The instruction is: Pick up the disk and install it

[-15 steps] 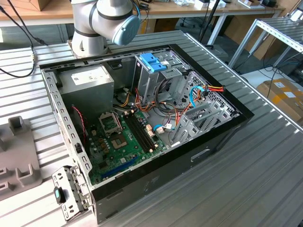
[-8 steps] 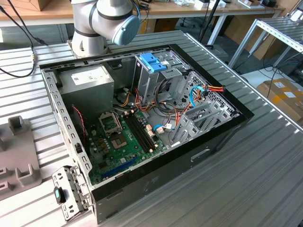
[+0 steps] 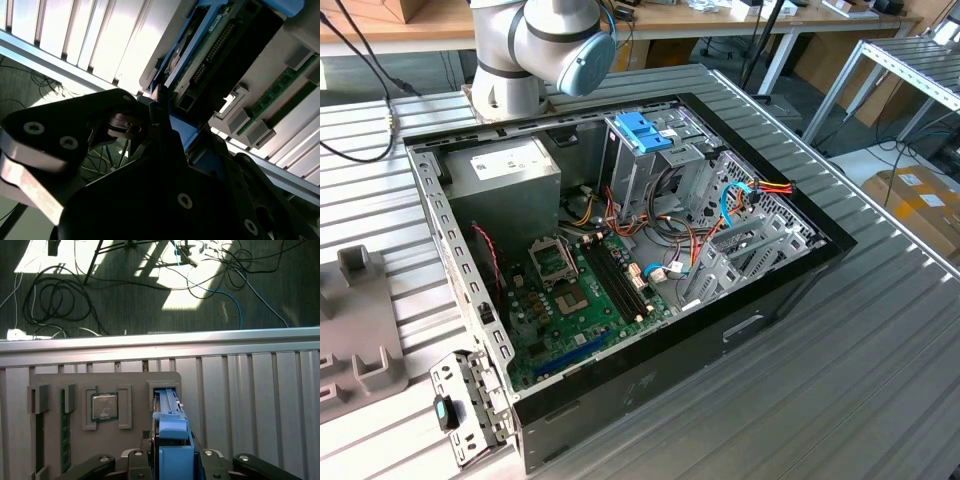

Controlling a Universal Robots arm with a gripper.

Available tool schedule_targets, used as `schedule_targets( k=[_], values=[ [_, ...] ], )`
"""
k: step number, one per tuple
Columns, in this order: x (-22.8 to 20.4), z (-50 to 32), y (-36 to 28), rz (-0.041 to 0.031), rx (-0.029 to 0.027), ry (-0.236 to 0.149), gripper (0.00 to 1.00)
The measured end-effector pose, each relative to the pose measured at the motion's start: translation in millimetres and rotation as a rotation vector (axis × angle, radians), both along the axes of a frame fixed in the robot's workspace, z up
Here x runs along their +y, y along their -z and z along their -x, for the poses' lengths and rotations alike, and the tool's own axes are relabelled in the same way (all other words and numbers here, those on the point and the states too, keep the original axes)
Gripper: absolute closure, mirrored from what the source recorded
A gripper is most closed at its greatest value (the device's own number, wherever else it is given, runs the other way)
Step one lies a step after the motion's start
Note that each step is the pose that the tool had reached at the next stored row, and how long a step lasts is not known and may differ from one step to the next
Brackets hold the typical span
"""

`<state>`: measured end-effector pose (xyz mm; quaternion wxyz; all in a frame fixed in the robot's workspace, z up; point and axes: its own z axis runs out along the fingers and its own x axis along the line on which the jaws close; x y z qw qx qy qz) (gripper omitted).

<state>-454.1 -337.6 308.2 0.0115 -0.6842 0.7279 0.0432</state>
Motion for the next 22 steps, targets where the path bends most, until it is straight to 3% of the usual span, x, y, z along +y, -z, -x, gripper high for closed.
schedule_targets(
  k=[12,17,22],
  values=[
    [0.0,0.0,-6.4,-0.0010,-0.0002,0.000,0.63],
    [0.0,0.0,-21.2,-0.0010,-0.0001,0.000,0.63],
    [0.0,0.0,-25.1,-0.0010,-0.0001,0.000,0.63]
  ],
)
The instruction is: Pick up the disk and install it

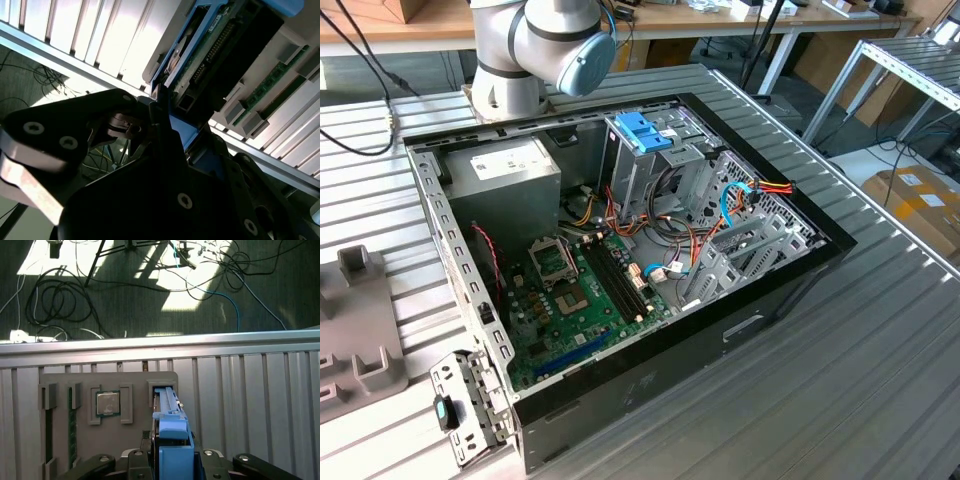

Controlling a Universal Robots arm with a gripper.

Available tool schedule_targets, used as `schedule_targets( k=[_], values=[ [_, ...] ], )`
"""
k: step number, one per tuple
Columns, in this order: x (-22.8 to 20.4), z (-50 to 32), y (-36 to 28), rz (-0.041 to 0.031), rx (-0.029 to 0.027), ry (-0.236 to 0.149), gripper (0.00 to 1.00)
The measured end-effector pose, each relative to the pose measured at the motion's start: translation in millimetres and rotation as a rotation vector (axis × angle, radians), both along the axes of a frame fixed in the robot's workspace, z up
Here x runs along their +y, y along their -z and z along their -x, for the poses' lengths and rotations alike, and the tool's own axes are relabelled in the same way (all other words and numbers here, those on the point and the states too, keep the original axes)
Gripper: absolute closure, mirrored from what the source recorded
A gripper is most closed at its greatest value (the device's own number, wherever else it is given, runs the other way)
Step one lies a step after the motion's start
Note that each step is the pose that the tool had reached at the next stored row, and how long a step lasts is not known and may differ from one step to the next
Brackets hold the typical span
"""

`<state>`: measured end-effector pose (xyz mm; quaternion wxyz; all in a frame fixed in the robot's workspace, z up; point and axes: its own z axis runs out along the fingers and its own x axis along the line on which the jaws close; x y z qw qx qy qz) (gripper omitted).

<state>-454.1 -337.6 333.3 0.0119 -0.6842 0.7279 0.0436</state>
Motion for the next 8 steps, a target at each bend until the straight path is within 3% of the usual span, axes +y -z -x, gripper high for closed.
schedule_targets(
  k=[8],
  values=[
    [0.0,0.0,-6.1,-0.0001,0.0001,0.000,0.63]
  ],
)
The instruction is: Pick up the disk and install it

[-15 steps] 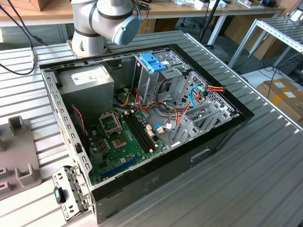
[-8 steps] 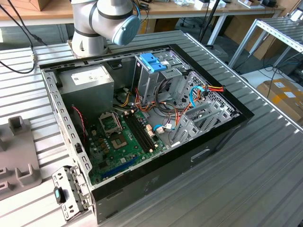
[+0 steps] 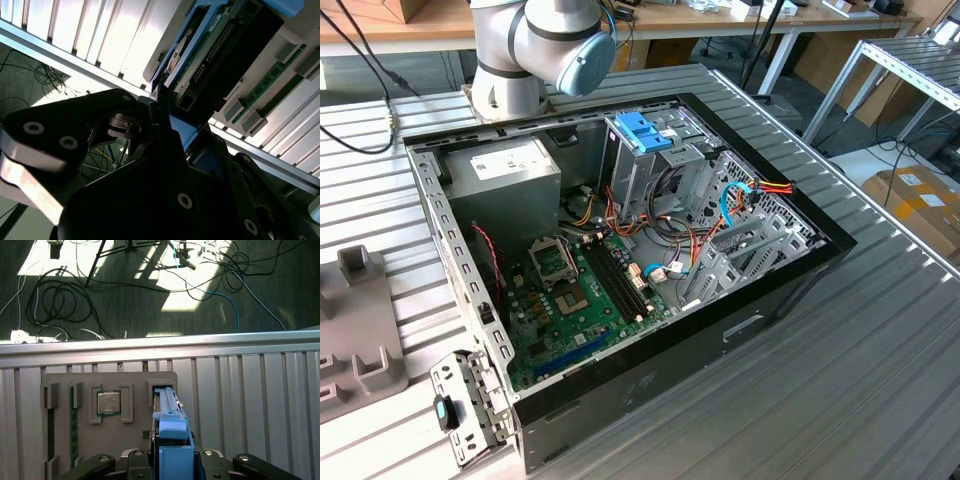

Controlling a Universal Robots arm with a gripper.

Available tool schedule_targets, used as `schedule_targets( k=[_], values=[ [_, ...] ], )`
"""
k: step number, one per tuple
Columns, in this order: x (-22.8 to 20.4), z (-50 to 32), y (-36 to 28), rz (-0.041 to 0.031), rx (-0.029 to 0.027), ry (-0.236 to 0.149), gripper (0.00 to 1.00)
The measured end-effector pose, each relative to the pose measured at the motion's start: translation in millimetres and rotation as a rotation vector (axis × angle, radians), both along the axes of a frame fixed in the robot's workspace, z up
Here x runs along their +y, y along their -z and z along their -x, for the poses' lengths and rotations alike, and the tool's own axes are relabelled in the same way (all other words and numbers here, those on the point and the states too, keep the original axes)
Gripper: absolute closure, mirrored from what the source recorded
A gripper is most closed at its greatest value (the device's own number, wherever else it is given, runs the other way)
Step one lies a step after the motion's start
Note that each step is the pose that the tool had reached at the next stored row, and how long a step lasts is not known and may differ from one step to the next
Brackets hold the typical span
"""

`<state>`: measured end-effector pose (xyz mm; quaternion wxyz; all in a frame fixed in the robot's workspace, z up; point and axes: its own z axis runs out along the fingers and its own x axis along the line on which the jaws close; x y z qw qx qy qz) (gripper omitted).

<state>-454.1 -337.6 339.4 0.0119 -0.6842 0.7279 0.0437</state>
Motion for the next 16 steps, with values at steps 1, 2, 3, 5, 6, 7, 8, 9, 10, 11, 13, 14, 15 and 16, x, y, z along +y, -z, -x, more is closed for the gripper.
schedule_targets(
  k=[1,2,3,5,6,7,8,9,10,11,13,14,15,16],
  values=[
    [0.0,0.0,-1.3,-0.0001,0.0000,0.000,0.63],
    [0.0,0.0,-2.2,-0.0002,-0.0001,0.000,0.63],
    [0.0,0.0,-2.9,-0.0002,-0.0001,0.000,0.63],
    [0.0,0.0,-4.3,-0.0002,0.0000,0.000,0.63],
    [0.0,0.0,-5.1,-0.0003,-0.0001,0.000,0.63],
    [0.0,0.0,-5.8,-0.0003,-0.0001,0.000,0.63],
    [0.0,0.0,-6.5,-0.0003,0.0000,0.000,0.63],
    [0.0,0.0,-7.3,-0.0003,0.0000,0.000,0.63],
    [0.0,0.0,-8.0,-0.0004,0.0000,0.000,0.63],
    [0.0,0.0,-8.8,-0.0004,-0.0001,0.000,0.63],
    [0.0,0.0,-10.4,-0.0005,0.0000,0.000,0.63],
    [0.0,0.0,-11.1,-0.0005,-0.0001,0.000,0.63],
    [0.0,0.0,-11.9,-0.0005,0.0000,0.000,0.63],
    [0.0,0.0,-12.5,-0.0006,0.0000,0.000,0.63]
  ],
)
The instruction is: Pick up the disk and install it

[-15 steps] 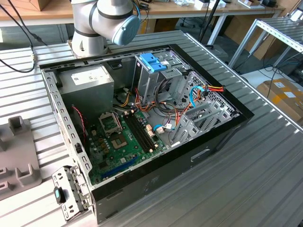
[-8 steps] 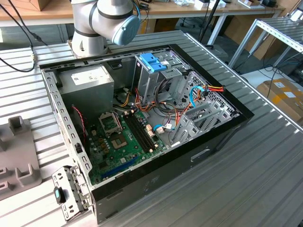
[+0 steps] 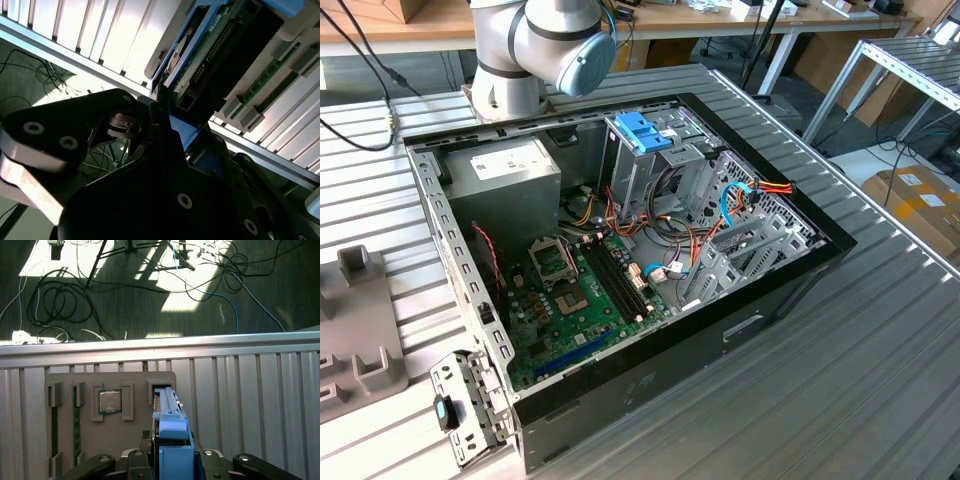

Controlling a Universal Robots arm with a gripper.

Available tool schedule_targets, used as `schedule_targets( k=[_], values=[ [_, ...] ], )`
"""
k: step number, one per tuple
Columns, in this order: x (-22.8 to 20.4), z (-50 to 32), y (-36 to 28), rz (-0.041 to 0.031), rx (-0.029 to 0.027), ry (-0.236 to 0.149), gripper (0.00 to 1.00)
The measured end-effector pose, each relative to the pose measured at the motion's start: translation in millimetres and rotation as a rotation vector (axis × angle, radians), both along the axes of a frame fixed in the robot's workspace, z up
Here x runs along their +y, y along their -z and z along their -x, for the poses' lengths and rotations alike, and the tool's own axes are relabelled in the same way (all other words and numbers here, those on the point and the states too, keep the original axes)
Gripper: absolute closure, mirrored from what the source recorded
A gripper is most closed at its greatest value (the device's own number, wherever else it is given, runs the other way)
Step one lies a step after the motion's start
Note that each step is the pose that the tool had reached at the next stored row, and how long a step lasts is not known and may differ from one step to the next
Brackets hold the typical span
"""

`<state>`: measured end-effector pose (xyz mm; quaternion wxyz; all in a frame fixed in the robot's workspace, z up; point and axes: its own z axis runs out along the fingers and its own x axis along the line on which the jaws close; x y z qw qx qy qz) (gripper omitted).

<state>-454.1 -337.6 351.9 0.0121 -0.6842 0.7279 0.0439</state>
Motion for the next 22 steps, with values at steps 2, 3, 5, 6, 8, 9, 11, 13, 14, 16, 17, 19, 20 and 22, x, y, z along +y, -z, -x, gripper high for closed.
schedule_targets(
  k=[2,3,5,6,8,9,11,13,14,16,17,19,20,22],
  values=[
    [0.0,0.0,-1.4,0.0000,0.0000,0.000,0.63],
    [0.0,0.0,-2.6,0.0000,0.0000,0.000,0.63],
    [0.0,0.0,-3.7,-0.0001,-0.0002,0.000,0.63],
    [0.0,0.0,-4.5,-0.0002,-0.0002,0.000,0.63],
    [0.0,0.0,-5.8,-0.0002,-0.0001,0.000,0.63],
    [0.0,0.0,-6.5,-0.0002,-0.0001,0.000,0.63],
    [0.0,0.0,-8.3,-0.0002,-0.0001,0.000,0.63],
    [0.0,0.0,-9.8,-0.0001,-0.0001,0.000,0.63],
    [0.0,0.0,-10.2,-0.0002,-0.0001,0.000,0.63],
    [0.0,0.0,-10.8,-0.0003,-0.0003,0.000,0.63],
    [0.0,0.0,-11.1,-0.0002,-0.0001,0.000,0.63],
    [0.0,0.0,-11.5,-0.0003,-0.0001,0.000,0.63],
    [0.0,0.0,-11.9,-0.0004,-0.0001,0.000,0.63],
    [0.0,0.0,-12.9,-0.0005,0.0001,0.000,0.63]
  ],
)
